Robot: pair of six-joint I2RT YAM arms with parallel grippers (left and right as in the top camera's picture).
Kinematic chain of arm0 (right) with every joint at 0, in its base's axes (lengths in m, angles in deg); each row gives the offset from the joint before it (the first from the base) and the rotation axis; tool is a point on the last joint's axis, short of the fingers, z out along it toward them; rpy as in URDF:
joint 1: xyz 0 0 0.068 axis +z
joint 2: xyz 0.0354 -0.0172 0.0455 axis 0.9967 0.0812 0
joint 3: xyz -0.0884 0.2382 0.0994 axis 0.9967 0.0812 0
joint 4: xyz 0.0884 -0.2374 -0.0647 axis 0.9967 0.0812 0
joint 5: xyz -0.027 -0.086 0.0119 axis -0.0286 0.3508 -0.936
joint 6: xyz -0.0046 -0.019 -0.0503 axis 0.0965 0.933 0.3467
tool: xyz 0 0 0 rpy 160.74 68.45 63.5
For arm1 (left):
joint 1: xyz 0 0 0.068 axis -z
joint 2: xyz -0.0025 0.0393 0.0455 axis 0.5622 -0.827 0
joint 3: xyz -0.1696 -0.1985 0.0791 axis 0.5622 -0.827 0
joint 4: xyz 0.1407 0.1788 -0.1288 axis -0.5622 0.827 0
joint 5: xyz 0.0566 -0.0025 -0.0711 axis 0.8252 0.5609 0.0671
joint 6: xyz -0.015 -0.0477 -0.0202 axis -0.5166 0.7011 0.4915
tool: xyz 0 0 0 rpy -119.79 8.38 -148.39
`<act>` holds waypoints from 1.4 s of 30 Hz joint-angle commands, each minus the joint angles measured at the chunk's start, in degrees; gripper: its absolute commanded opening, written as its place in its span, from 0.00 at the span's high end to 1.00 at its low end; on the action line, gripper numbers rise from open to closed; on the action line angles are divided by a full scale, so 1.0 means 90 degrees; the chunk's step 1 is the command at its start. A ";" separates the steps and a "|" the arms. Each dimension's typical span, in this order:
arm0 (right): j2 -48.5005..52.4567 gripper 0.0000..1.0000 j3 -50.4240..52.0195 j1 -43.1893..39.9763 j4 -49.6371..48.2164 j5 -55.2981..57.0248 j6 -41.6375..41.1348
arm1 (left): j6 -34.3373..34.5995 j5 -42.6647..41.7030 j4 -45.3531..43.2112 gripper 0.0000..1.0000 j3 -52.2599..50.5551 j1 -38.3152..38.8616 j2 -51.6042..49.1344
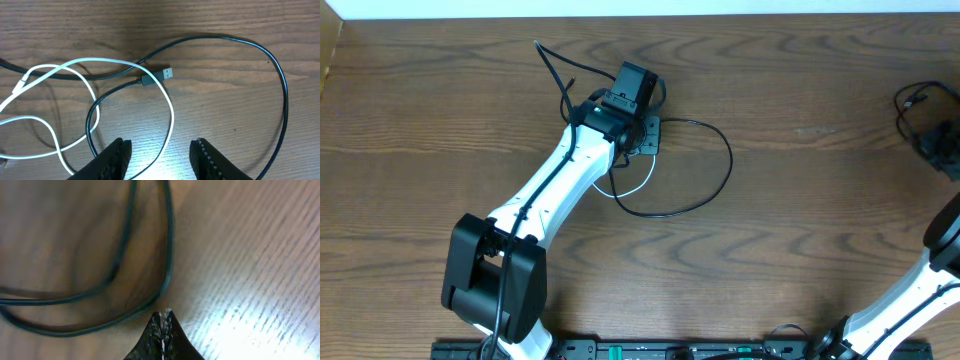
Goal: Untangle cables
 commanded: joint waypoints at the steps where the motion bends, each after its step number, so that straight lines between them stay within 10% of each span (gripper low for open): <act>1: 0.0083 0.99 0.0296 -0.0112 -0.0134 0.0236 0.0063 | 0.0036 0.0032 -0.0012 0.57 0.0044 0.0005 -0.0053; 24: 0.1593 0.99 0.1151 0.0330 -0.4709 -0.1700 -0.1916 | 0.0347 0.0029 -0.0158 0.56 0.0044 0.0005 -0.0053; 38: 0.1120 0.98 -0.1608 0.0440 -0.2123 -0.2217 -0.0461 | 0.0216 0.0034 -0.0202 0.57 0.0046 0.0002 -0.0046; 42: 0.0209 0.83 -0.1875 0.0391 -0.1367 -0.2868 0.0350 | 0.0092 0.0024 -0.0228 0.56 0.0070 0.0002 0.0095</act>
